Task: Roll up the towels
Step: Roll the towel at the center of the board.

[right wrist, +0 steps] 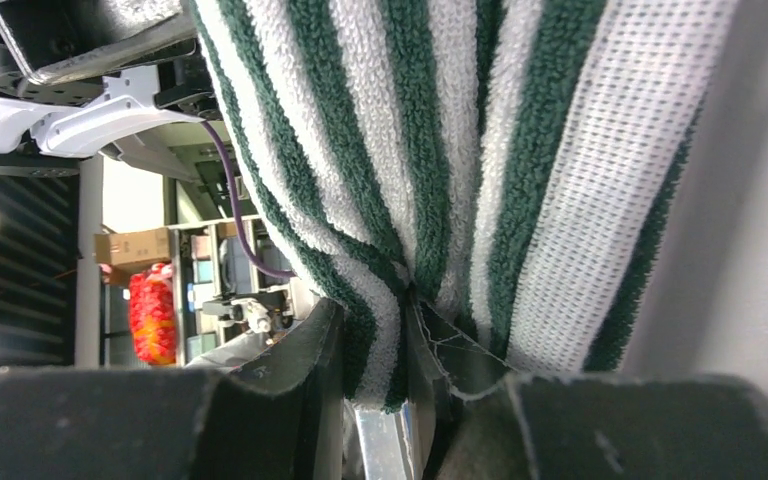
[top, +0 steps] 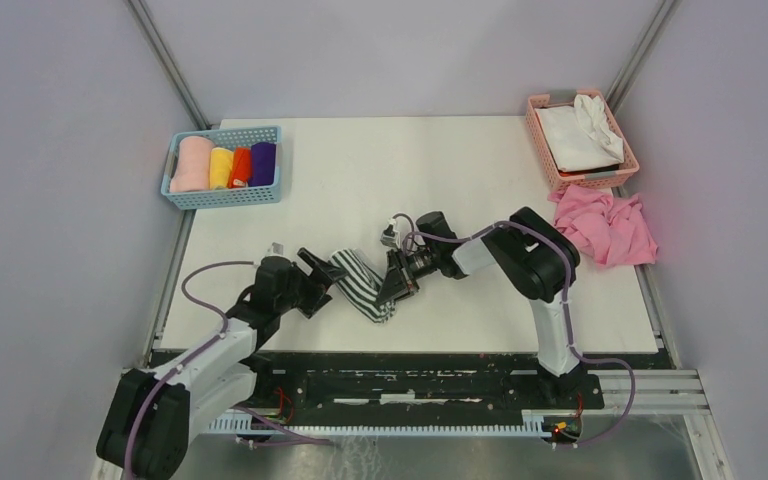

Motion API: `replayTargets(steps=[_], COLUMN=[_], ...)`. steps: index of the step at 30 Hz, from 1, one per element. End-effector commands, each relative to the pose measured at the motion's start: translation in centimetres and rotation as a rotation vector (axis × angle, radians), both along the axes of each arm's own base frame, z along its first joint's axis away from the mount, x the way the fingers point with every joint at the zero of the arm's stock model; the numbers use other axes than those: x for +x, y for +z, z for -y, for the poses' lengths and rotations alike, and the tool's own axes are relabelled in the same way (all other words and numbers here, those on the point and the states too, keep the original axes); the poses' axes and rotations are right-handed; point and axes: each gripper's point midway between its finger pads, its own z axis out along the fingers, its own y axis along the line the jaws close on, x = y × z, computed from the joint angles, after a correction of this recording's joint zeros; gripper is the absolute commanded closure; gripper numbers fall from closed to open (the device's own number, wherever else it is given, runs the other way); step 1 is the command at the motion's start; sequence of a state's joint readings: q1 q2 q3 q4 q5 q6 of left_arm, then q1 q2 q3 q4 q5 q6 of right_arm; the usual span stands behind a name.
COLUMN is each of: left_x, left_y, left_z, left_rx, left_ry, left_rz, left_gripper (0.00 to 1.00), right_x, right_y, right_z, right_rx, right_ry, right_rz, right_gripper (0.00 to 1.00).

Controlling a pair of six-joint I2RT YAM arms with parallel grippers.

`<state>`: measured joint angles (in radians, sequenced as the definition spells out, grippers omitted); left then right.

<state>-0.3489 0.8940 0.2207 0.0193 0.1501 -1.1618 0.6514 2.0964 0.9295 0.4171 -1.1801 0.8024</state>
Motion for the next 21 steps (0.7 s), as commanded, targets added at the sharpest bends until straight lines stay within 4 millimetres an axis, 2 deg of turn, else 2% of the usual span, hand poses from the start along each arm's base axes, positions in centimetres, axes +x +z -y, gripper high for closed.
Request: replayTargets(steps=[1, 8, 12, 21], left_x=[1.6, 1.6, 1.6, 0.7], left_y=[2.9, 3.3, 2.9, -0.2], left_z=[2.4, 4.0, 3.9, 5.4], left_rx=[-0.149, -0.203, -0.198, -0.134], left_ry=[-0.04, -0.078, -0.061, -0.059], left_rz=[0.108, 0.138, 0.137, 0.062], left_gripper=[0.05, 0.05, 0.05, 0.13], right_x=[-0.6, -0.1, 0.1, 0.6], right_y=[-5.6, -7.0, -7.0, -7.2], right_z=[1.6, 1.8, 1.9, 1.6], right_rx=[-0.181, -0.211, -0.223, -0.238], right_ry=[-0.09, -0.123, -0.128, -0.148], right_rz=[-0.121, -0.189, -0.192, -0.214], right_gripper=[0.72, 0.72, 0.72, 0.72])
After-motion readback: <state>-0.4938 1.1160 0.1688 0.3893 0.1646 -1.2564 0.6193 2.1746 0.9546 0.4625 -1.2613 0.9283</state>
